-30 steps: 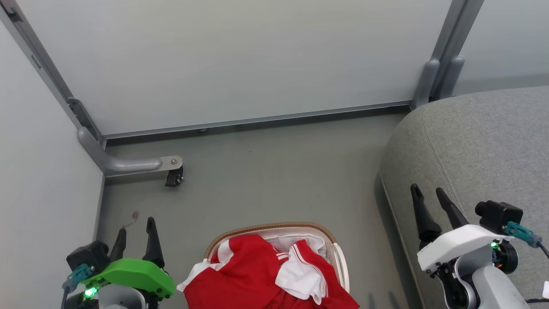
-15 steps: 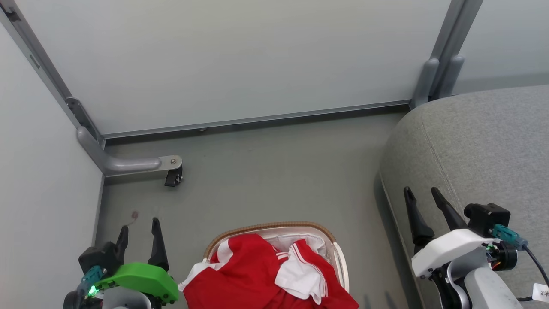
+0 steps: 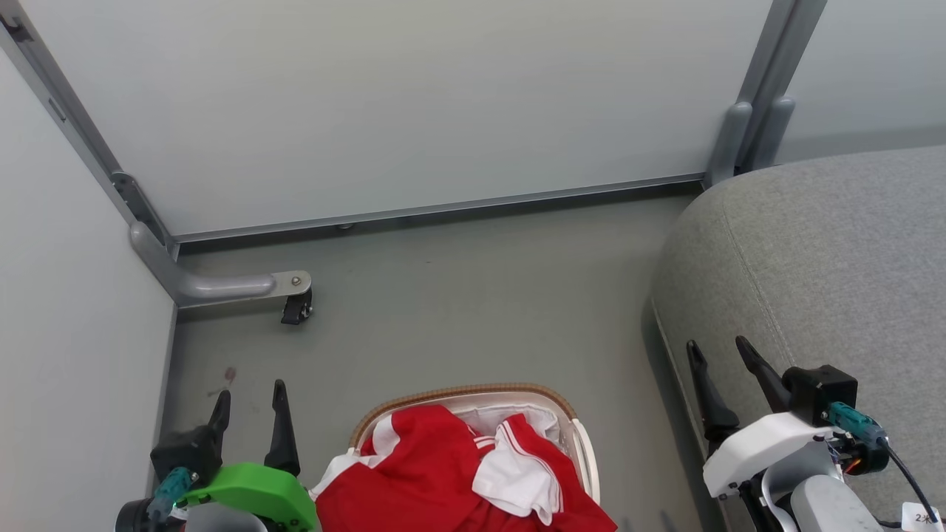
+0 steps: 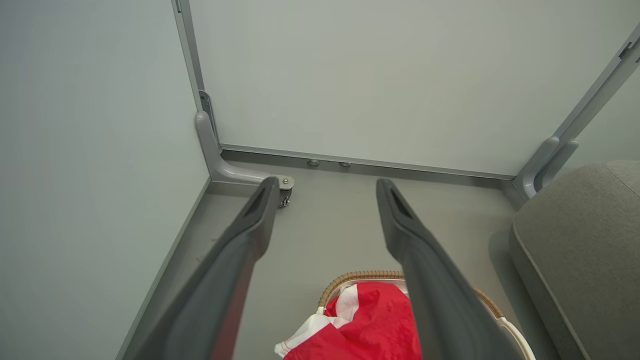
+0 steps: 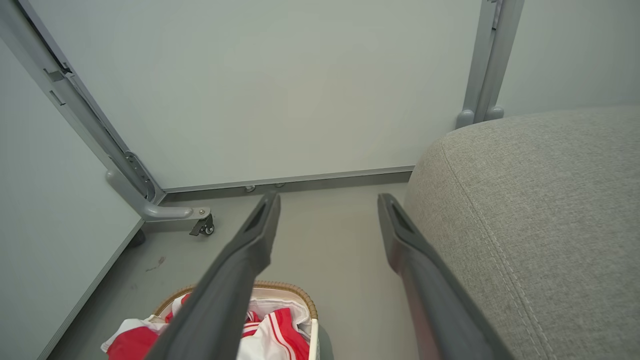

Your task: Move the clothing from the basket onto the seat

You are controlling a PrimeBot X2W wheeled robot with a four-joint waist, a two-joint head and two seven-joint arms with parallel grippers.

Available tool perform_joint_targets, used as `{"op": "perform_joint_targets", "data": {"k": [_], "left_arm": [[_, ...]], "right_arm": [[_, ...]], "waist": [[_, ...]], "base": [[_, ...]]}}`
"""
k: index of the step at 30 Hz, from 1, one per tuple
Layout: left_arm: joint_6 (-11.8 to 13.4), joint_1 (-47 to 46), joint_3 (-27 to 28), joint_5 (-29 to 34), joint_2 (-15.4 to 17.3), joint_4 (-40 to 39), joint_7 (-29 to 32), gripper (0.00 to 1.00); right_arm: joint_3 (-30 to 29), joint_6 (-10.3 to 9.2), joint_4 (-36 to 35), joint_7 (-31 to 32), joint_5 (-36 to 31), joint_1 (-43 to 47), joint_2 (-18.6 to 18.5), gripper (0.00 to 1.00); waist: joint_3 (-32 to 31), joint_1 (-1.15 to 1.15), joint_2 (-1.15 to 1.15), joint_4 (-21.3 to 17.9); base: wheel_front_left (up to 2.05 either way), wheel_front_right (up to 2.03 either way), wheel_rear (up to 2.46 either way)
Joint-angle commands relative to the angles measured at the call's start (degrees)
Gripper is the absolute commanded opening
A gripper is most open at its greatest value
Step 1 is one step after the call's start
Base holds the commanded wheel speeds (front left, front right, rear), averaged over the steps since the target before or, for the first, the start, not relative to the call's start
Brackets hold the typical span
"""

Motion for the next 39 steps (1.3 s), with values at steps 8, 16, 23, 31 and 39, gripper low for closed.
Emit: {"op": "perform_joint_targets", "data": {"k": [8, 16, 23, 31, 39], "left_arm": [[-1.52, 1.91, 0.81, 3.06, -0.33, -1.18, -1.21, 1.0], [-2.18, 2.16, -1.43, 3.13, -0.33, 0.36, -2.12, 1.0], [-2.75, -1.7, -3.44, 4.33, -0.31, 1.36, -2.69, 1.0], [-3.37, -8.88, -5.41, 5.8, -0.26, 4.26, -3.08, 1.0], [-4.28, -16.31, -6.79, 8.37, -0.22, 9.21, -3.0, 1.0]], "right_arm": [[-0.08, 0.02, 0.42, -1.35, -4.24, 0.68, -0.05, 1.0], [0.6, 0.02, 0.5, -2.18, -7.59, 0.07, 0.16, 1.0], [1.48, 0.02, -1.37, -2.85, -10.56, -3.84, -0.08, 1.0], [2.45, 0.0, -4.52, -3.18, -11.67, -10.09, 0.4, 1.0], [3.33, 0.0, -8.35, -3.13, -12.07, -15.3, 1.24, 1.0]], "waist": [[0.03, 0.0, 0.0, -0.12], [1.17, 0.0, 0.0, -0.61], [7.21, 0.0, 0.0, -2.12], [16.79, 0.0, 0.0, -4.56], [26.06, 0.0, 0.0, -6.94]], "base": [[0.0, 0.0, 0.0], [0.0, 0.0, 0.0], [0.0, 0.0, 0.0], [0.0, 0.0, 0.0], [0.0, 0.0, 0.0]]}}
